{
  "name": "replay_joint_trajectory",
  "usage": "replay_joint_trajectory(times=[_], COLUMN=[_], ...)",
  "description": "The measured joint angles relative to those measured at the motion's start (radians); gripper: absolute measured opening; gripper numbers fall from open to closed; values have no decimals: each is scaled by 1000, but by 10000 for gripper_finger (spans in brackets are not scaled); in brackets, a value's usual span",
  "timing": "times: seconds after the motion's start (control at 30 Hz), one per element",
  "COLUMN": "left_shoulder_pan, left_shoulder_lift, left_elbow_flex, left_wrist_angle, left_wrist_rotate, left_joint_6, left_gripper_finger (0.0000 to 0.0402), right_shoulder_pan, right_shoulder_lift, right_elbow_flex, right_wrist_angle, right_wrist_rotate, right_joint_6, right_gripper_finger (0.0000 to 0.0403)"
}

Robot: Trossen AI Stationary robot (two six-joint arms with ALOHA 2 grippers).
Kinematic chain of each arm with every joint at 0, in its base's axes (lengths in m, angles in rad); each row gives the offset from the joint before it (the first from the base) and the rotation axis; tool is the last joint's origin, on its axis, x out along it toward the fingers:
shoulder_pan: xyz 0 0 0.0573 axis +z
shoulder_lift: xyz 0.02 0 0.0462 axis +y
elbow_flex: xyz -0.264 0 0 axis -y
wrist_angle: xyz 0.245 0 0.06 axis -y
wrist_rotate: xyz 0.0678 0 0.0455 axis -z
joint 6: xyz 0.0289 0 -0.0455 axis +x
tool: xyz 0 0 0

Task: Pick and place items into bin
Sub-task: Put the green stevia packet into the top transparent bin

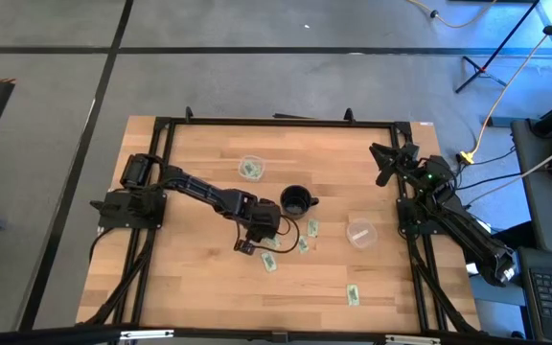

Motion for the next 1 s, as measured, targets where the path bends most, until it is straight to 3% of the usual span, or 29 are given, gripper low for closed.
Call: replay_joint_trajectory(times=[0.27, 0.67, 0.87, 1.0], left_shoulder_pan=[-18, -11, -12, -5], left_shoulder_lift=[0, 1, 0, -1], left_elbow_flex=[-2, 0, 0, 4], left_wrist_angle=[28, -15, -16, -57], left_wrist_rotate=[-30, 37, 32, 19], left_joint_6=[75, 51, 81, 35], left_gripper_finger=[131, 109, 116, 99], right_shoulder_pan=[0, 0, 0, 0], right_shoulder_lift=[0, 0, 0, 0], right_elbow_flex=[0, 0, 0, 0], right_wrist_angle=[0, 0, 0, 0], right_wrist_rotate=[0, 0, 0, 0], right_joint_6=[6, 12, 12, 12], right_gripper_finger=[95, 95, 95, 95])
